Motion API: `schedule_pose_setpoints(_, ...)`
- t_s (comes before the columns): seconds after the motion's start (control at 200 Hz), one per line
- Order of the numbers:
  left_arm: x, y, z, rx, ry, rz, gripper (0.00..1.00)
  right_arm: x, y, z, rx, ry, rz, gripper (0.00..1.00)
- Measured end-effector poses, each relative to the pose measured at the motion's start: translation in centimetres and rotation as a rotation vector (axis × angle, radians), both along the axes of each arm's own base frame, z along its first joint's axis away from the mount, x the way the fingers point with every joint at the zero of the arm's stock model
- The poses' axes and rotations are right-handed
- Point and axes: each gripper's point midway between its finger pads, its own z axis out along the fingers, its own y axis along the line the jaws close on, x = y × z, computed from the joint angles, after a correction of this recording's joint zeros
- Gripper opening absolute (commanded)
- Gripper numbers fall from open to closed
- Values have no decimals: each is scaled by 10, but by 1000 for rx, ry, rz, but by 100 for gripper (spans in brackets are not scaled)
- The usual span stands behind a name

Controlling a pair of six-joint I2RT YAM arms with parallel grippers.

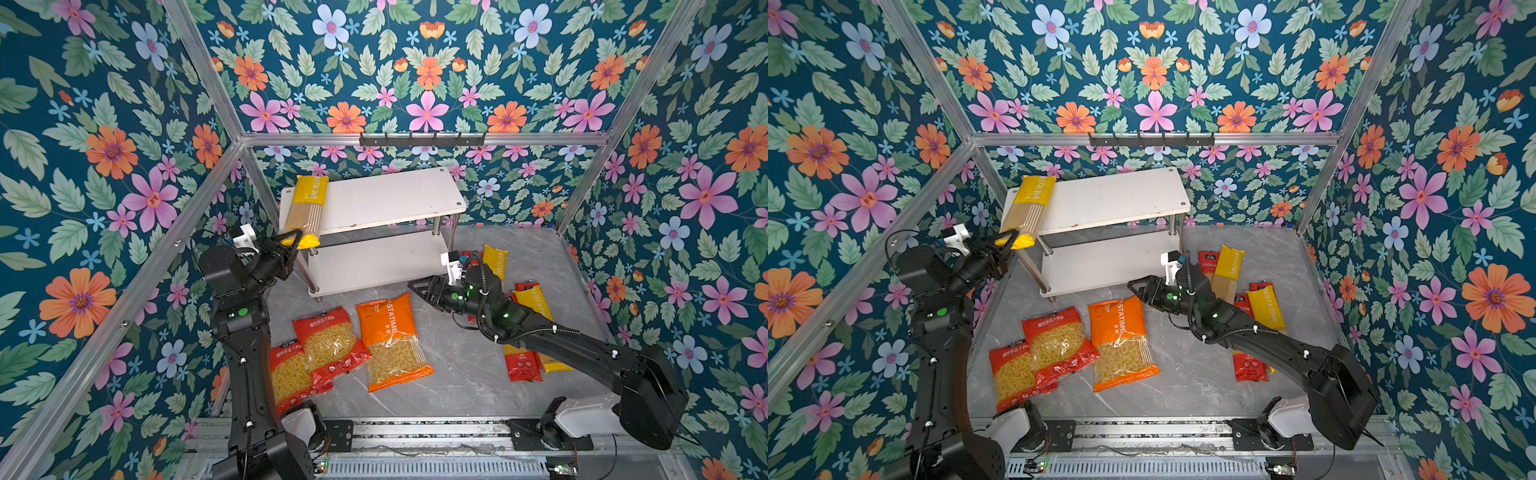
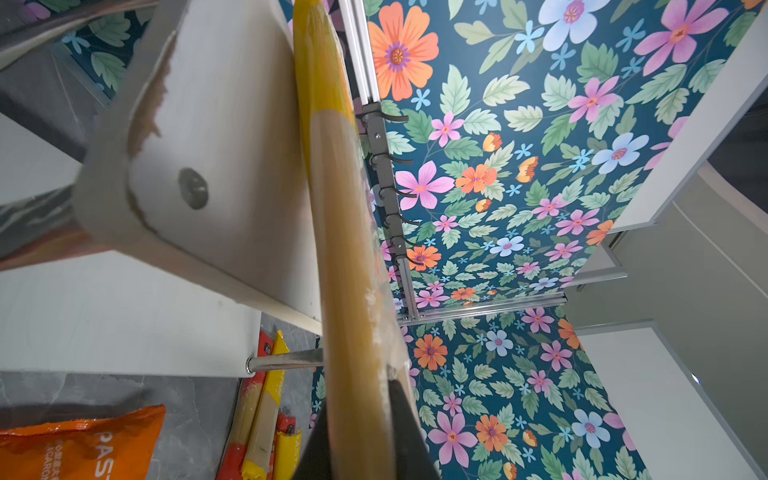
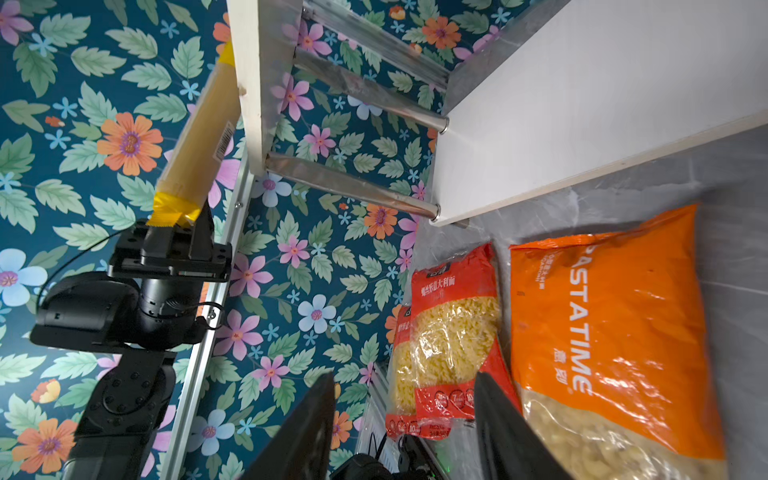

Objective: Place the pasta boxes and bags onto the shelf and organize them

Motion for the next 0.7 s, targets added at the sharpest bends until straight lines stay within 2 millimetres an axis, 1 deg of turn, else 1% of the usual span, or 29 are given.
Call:
schedule_pose_setpoints(0.07,-2,0,-7,7,5,6,0,1,-7,6,8,-13,-17,54)
schedule_pose_setpoints(0.13,-7,0,-8,19,-6,20,0,0,-8,11,12,-30,-16,55)
schedule_pose_setpoints(0.205,-12,0,-8,35,-21,31,0,-1,-9,12,10,-35,-15,54)
schedule_pose_setpoints(0.35,-19,1,-14,70,-29,63,0,3,-6,-1,-11,-10,-13,54)
schedule_pose_setpoints(0.46,-19,2,-20,75,-38,66,0,4,-3,-10,-24,9,-5,54)
schedule_pose_setpoints(0.7,-17,5,-20,57,-51,70,0,3,-3,-20,-34,30,-5,54)
